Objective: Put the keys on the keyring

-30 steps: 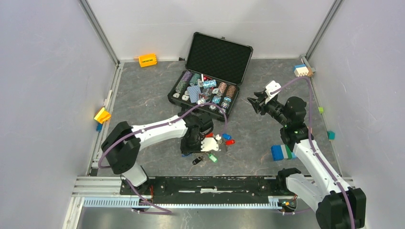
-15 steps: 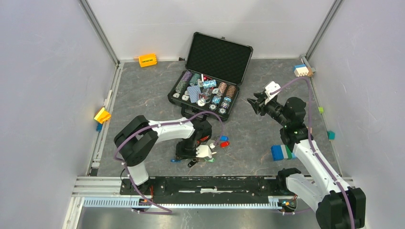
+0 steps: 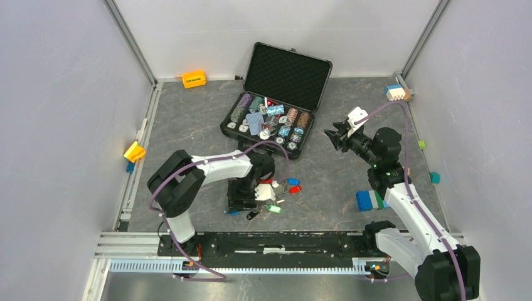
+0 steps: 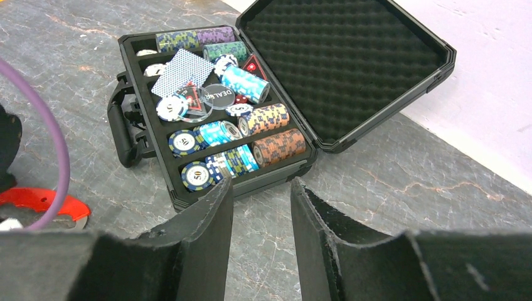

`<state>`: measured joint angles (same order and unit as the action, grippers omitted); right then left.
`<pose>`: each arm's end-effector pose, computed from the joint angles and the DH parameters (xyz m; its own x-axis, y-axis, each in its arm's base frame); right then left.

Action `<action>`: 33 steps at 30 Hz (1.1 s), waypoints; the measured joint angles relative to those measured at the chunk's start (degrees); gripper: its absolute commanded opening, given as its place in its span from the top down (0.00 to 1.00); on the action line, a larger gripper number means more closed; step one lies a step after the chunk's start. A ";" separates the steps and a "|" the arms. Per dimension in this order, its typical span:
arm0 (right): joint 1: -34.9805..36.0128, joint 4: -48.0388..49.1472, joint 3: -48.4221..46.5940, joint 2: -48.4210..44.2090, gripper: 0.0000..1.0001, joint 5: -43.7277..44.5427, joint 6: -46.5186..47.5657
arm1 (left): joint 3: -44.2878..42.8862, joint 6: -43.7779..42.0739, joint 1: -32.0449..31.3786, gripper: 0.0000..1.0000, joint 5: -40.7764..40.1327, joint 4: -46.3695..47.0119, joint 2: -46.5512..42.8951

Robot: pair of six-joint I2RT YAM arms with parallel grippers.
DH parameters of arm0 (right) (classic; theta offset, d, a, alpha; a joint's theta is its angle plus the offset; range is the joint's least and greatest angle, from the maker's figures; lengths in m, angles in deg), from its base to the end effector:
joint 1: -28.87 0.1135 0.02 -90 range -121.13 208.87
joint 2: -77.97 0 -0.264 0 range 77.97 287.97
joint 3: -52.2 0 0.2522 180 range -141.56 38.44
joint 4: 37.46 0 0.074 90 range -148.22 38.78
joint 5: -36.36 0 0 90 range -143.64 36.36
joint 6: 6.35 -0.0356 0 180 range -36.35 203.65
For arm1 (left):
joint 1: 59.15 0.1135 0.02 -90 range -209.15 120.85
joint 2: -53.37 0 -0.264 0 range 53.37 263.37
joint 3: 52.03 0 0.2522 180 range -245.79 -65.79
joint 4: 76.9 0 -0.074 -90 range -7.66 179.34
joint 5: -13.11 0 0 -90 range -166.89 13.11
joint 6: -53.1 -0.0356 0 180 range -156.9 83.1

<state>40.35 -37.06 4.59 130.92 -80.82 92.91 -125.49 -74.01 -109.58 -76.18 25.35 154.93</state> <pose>0.2097 0.0592 0.2916 0.0170 -0.1426 -0.9896 -0.6285 0.7683 -0.1215 0.1688 -0.2049 0.1479 -0.0249 0.9773 0.2106 0.9827 0.0626 -0.1743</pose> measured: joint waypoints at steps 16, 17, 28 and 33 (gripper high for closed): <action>-0.13 -5.90 -2.73 0.72 0.02 3.45 4.39 | -2.36 1.22 21.24 0.00 5.33 14.95 -24.44; -0.15 -6.47 -3.10 1.07 0.02 3.98 4.85 | -1.46 2.25 23.30 0.00 6.16 18.08 -26.47; -0.24 -10.23 -5.77 2.36 0.02 8.74 6.91 | 8.76 18.27 39.04 0.00 10.12 42.99 -42.86; -0.26 -9.92 -4.13 2.25 0.02 10.36 6.45 | 9.79 24.68 45.05 0.00 11.34 48.09 -47.08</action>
<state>40.09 -46.99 0.46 133.17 -70.46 99.36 -115.70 -49.33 -64.54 -64.83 73.44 107.85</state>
